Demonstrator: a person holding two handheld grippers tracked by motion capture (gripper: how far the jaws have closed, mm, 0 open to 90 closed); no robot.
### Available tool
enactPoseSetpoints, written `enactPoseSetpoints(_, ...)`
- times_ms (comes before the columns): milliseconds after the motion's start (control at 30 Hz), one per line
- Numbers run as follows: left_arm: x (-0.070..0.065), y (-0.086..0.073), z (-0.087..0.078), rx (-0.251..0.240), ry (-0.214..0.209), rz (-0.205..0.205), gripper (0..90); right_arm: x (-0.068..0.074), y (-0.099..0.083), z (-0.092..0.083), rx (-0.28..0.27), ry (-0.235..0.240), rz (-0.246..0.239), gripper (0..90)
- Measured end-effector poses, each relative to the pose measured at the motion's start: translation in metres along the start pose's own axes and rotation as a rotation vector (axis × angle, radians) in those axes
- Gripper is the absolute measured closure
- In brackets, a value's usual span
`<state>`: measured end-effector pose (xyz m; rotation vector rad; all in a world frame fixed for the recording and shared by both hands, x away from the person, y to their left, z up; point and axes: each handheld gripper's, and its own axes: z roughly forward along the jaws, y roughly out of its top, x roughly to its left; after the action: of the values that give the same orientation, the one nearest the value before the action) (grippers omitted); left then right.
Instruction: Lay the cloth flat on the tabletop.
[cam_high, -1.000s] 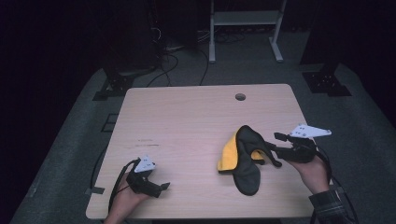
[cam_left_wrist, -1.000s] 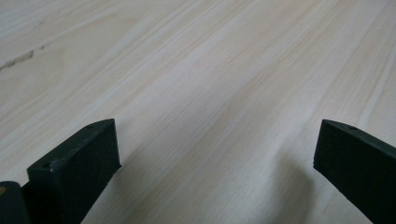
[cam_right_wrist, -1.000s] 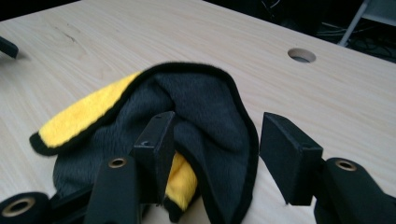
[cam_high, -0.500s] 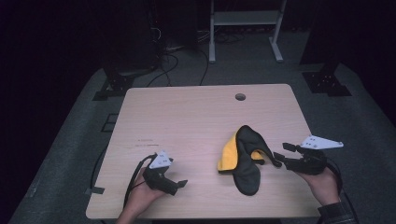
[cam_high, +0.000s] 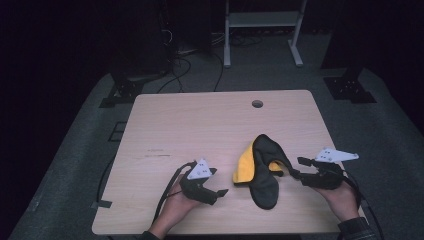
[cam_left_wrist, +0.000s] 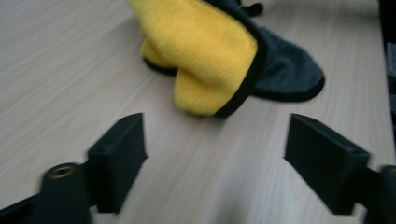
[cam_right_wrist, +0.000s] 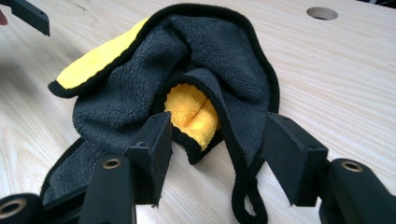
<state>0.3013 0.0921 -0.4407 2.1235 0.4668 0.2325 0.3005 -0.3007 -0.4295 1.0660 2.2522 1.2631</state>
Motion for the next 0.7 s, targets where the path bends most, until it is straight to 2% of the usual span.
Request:
enactPoseSetpoints(100,-0.004,0.010,0.009,-0.006,-0.009,0.019,29.6,0.000,-0.001,0.003,0.011,0.001,-0.008,41.3)
enactPoseSetpoints(467,-0.023,0.040,0.048,-0.001,-0.028,0.098,27.5,-0.001,-0.003,0.006,0.022,0.003,-0.007,41.2)
enactPoseSetpoints(600,-0.022,0.042,0.060,0.007,-0.029,0.098,27.7,-0.001,-0.003,0.007,0.028,0.006,-0.008,41.2)
enactPoseSetpoints(633,-0.020,0.041,0.068,0.027,-0.021,0.100,28.7,-0.001,-0.004,0.007,0.029,0.006,-0.007,41.2)
enactPoseSetpoints(700,-0.018,0.039,0.072,0.039,-0.022,0.094,32.8,-0.001,-0.004,0.008,0.029,0.008,-0.008,41.1)
